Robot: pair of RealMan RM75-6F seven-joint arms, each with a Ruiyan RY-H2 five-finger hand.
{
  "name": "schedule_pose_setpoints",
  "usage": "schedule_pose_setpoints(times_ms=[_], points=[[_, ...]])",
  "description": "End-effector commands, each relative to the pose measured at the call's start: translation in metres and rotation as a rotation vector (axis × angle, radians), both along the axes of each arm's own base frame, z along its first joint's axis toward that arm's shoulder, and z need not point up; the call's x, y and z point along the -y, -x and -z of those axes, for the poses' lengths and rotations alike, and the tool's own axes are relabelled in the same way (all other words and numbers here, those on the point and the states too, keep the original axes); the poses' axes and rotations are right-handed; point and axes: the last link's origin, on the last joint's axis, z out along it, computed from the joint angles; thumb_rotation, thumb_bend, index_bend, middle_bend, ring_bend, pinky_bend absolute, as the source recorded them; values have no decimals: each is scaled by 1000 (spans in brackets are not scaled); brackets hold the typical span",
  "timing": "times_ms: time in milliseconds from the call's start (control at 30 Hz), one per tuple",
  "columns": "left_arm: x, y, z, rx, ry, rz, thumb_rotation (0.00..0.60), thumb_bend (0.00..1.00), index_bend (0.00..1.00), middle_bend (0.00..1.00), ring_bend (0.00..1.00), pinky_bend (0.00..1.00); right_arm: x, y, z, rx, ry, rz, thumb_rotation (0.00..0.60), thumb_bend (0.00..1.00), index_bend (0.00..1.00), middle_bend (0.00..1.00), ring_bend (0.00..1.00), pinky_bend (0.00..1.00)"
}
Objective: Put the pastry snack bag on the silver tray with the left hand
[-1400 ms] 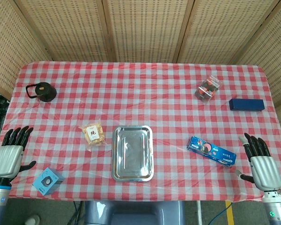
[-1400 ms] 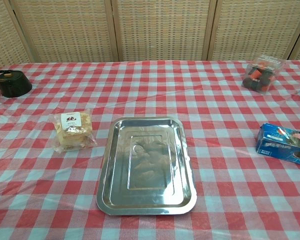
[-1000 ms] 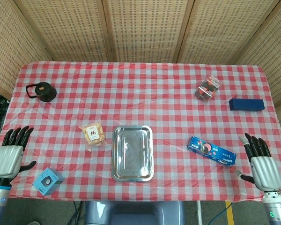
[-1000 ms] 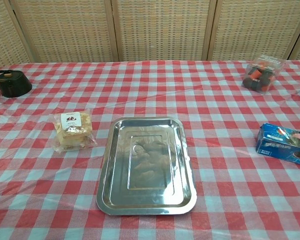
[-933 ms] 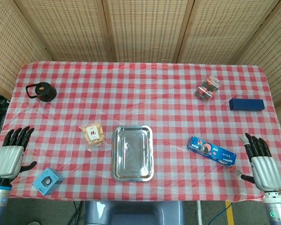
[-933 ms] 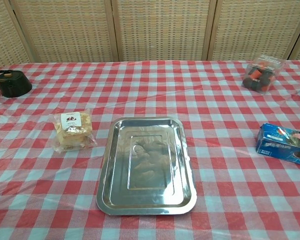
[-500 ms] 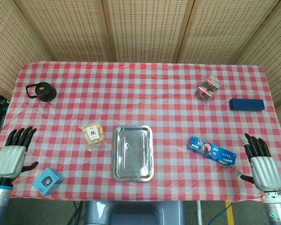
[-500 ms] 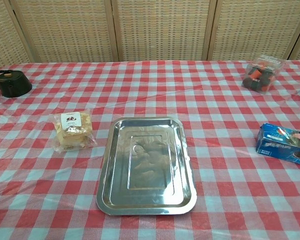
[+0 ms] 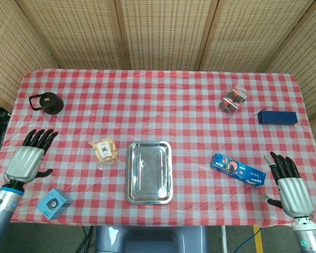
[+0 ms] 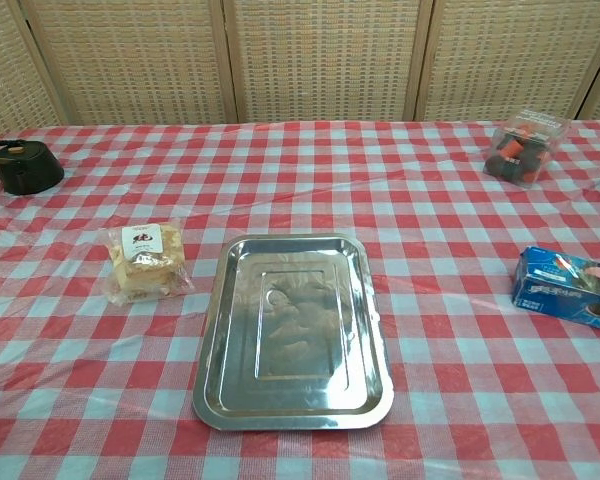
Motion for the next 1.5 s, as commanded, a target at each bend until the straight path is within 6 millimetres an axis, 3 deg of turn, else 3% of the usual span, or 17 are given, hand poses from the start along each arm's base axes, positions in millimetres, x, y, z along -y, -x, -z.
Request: schedule_pose_setpoints(times_ms=[33, 367, 667, 1133, 1500], points=[[-34, -24, -2, -4, 83, 37, 600, 0, 0, 0, 0, 0, 1, 0, 0, 3, -2, 4, 600, 59, 0, 0, 0, 0], [-81, -50, 34, -106, 270, 45, 600, 0, 0, 0, 0, 0, 3, 4, -4, 20, 0, 25, 600, 59, 13, 0, 0, 0], [-103, -66, 76, -211, 347, 50, 600, 0, 0, 0, 0, 0, 5, 6, -11, 46, 12, 31, 600, 59, 16, 0, 0, 0], [-115, -77, 129, -328, 405, -14, 600, 0, 0, 0, 0, 0, 8, 12, -20, 77, 34, 45, 600, 58, 16, 0, 0, 0], [-118, -78, 150, -344, 417, -43, 600, 13, 0, 0, 0, 0, 8, 12, -21, 85, 32, 46, 600, 59, 16, 0, 0, 0]])
